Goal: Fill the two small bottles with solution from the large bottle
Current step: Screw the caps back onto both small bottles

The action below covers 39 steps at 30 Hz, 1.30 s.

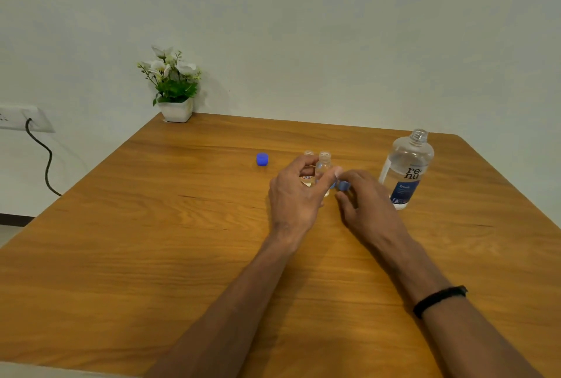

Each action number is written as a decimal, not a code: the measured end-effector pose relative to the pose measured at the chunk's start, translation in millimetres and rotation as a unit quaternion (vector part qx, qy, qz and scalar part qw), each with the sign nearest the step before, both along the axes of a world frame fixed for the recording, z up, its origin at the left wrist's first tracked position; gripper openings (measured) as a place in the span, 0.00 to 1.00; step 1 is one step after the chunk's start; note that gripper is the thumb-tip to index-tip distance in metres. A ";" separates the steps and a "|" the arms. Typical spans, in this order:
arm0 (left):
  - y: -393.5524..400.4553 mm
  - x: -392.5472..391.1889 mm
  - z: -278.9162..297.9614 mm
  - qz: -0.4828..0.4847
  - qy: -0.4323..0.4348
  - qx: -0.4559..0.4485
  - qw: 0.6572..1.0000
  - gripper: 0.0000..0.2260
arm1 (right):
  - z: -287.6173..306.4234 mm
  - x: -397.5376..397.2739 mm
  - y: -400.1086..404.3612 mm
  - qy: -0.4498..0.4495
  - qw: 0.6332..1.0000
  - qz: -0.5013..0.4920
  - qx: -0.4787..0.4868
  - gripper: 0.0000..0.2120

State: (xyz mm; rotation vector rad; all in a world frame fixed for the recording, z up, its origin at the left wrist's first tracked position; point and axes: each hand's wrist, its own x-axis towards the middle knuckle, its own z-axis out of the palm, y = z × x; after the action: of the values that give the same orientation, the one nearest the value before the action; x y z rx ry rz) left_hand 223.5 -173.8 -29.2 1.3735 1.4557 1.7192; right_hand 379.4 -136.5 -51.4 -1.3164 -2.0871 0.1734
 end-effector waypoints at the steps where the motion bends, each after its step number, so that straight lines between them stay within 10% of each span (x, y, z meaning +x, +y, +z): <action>1: -0.6 0.7 -0.1 -0.004 0.006 0.000 1.000 0.23 | 0.7 0.1 -0.7 0.006 1.000 -0.010 0.005 0.14; 15: -0.3 3.3 -4.0 -0.023 0.009 -0.019 1.000 0.22 | 32.3 -0.4 -29.2 0.267 0.957 -0.040 0.107 0.09; 39: -6.0 14.3 -7.5 -0.099 0.035 -0.054 0.993 0.19 | 34.9 -9.3 -36.4 0.388 0.917 -0.013 0.088 0.10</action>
State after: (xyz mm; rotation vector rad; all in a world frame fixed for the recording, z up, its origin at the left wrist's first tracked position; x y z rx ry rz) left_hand 237.8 -179.8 -36.7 1.4784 1.3775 1.4615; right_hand 370.1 -172.9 -16.5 -0.9448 -1.3675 0.4114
